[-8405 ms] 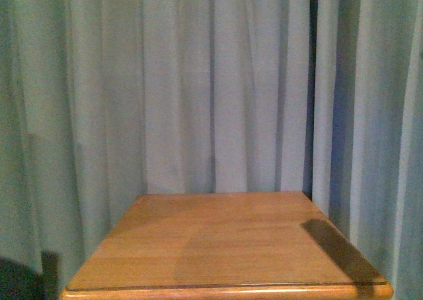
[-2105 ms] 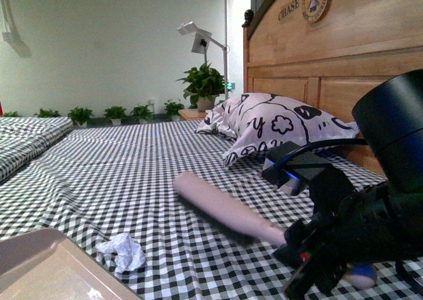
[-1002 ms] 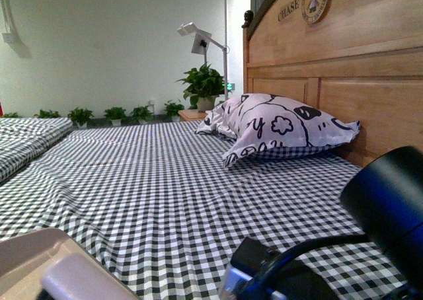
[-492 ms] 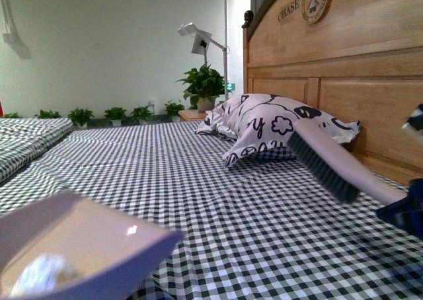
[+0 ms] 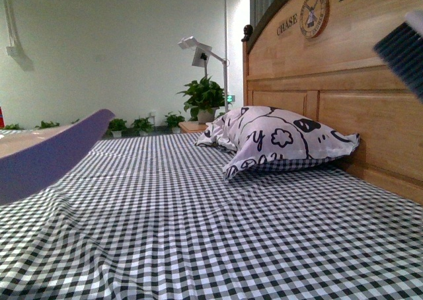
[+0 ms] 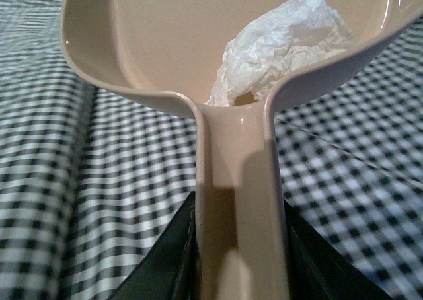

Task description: Clean up trash

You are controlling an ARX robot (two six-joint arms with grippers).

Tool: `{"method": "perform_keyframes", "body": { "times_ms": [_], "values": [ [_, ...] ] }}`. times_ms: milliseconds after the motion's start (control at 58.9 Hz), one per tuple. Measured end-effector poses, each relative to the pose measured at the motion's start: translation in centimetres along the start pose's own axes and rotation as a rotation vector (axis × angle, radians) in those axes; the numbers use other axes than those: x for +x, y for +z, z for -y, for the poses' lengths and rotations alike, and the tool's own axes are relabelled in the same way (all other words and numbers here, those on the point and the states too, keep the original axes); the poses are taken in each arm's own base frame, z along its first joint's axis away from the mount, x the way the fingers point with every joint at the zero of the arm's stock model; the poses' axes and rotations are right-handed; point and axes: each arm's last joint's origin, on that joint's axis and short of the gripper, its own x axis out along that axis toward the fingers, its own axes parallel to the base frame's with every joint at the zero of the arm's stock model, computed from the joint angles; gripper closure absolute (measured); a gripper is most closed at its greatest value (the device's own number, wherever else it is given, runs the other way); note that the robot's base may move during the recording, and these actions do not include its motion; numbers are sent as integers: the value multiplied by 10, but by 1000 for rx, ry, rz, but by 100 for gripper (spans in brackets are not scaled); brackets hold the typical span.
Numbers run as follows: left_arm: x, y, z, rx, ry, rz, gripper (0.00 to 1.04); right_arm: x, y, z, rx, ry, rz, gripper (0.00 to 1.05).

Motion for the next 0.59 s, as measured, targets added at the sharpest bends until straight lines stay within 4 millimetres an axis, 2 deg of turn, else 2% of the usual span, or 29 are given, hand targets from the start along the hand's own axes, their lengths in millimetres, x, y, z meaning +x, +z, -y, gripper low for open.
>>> {"method": "perform_keyframes", "body": {
  "times_ms": [68, 221, 306, 408, 594],
  "values": [
    [-12, 8, 10, -20, 22, 37, 77, -12, 6, -10, 0, 47, 47, 85],
    [-37, 24, 30, -11, -60, 120, 77, -23, 16, -26, 38, 68, 106, 85],
    [-57, 32, 37, -29, -66, 161, 77, -29, 20, -42, 106, 62, 159, 85],
    [-75, 32, 41, -28, -58, 189, 77, -34, 21, -58, 156, 38, 187, 85],
    [-98, 30, 45, -45, -13, 212, 77, -48, 17, -75, 204, -3, 229, 85]
  ]
}}
